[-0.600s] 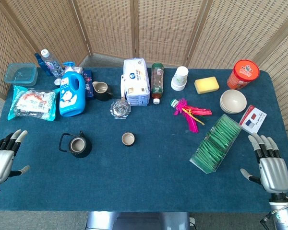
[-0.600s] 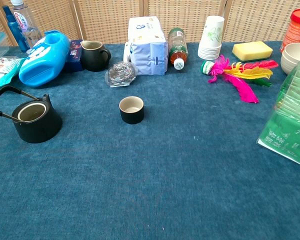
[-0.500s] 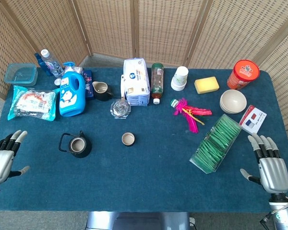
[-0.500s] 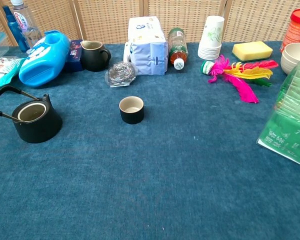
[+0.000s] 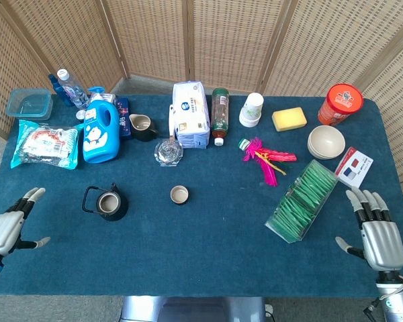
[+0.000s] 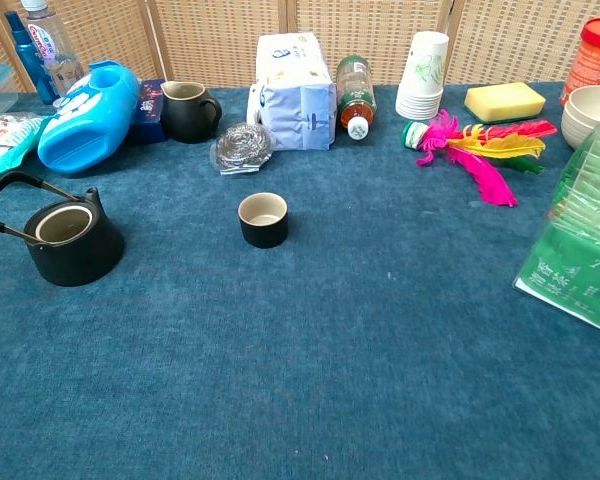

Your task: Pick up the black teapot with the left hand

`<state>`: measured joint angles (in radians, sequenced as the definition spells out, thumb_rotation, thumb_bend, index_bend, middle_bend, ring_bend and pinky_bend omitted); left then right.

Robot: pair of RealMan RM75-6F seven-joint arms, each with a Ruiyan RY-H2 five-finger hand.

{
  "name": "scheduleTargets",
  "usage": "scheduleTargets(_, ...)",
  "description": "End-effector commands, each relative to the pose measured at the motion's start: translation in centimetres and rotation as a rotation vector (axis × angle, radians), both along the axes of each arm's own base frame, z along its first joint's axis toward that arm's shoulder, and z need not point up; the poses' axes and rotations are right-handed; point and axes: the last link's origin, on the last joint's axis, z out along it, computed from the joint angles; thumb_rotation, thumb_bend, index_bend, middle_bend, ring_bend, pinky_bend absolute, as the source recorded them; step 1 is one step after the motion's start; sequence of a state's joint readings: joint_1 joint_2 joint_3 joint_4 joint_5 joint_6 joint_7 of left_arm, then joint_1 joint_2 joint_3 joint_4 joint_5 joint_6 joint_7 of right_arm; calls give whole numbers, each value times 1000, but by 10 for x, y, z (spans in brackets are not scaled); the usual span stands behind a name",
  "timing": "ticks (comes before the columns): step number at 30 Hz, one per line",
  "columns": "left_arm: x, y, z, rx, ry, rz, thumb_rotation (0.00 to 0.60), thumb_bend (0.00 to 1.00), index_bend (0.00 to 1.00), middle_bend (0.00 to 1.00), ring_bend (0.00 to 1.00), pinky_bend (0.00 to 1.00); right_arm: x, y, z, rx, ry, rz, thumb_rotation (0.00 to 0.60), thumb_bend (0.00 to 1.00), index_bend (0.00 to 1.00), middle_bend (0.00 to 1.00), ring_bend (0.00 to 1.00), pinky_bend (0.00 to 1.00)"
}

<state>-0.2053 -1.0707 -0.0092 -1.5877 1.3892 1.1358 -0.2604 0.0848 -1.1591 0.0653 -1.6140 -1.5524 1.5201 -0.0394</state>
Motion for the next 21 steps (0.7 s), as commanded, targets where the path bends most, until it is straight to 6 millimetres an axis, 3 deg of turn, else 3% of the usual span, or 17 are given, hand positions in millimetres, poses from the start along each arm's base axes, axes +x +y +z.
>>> scheduleTargets(1,-8,19,-2,-88,-247,143,600,0,0,0,113,238,0,-1,1,-2,-1,-1,600,0,0,0,0,0)
scheduleTargets(10,-12,43,-3,-174,-628,280,600,0,0,0,123,306,1,-1,-1,6,6,4,600,0,0,0,0,0)
scheduleTargets(21,6,79,-6,-268,-833,325,600,0,0,0,125,300,2,-1,-3,15,9,2,600,0,0,0,0,0)
